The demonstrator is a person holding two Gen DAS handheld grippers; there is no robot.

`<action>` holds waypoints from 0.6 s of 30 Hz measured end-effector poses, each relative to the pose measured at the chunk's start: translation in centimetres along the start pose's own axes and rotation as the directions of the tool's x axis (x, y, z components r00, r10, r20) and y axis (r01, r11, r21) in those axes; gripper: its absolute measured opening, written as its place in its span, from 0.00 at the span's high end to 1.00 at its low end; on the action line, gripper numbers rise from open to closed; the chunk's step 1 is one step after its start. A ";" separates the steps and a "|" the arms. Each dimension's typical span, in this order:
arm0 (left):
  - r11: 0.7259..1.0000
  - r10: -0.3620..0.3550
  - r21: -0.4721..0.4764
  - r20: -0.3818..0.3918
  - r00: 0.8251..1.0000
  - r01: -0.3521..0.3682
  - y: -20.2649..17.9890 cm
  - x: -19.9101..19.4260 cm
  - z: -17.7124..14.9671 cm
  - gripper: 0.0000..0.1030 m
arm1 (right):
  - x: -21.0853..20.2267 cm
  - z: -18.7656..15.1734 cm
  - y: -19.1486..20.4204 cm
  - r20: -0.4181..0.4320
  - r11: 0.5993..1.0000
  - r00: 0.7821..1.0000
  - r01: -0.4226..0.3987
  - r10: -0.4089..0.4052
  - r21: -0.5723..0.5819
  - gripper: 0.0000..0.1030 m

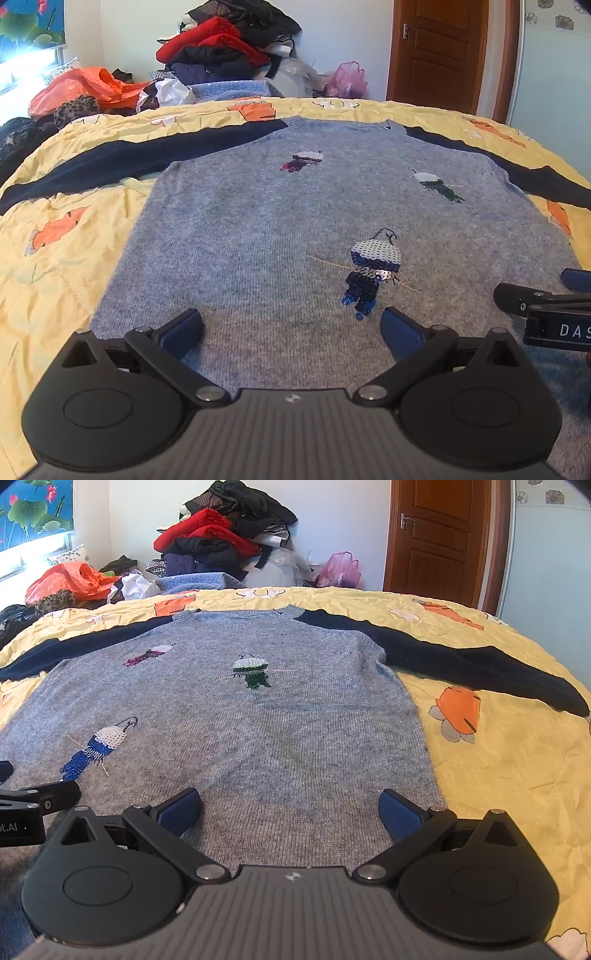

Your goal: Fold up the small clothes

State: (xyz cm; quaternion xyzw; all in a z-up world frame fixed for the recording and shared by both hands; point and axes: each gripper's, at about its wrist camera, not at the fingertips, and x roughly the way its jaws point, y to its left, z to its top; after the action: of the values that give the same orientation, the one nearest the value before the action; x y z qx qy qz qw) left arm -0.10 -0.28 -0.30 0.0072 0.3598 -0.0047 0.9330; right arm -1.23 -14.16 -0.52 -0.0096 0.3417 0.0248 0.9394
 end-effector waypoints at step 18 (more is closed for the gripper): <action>1.000 -0.009 0.004 0.006 1.000 0.009 0.1 -0.4 0.2 0.00 | 0.0 0.0 0.0 0.001 1.000 1.000 0.001 -0.001 -0.001 0.00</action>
State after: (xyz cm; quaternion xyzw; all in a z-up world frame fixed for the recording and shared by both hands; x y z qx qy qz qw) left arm -0.27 -0.14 0.17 0.0072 0.3572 -0.0096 0.9340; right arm -1.22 -14.17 -0.52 -0.0102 0.3414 0.0245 0.9395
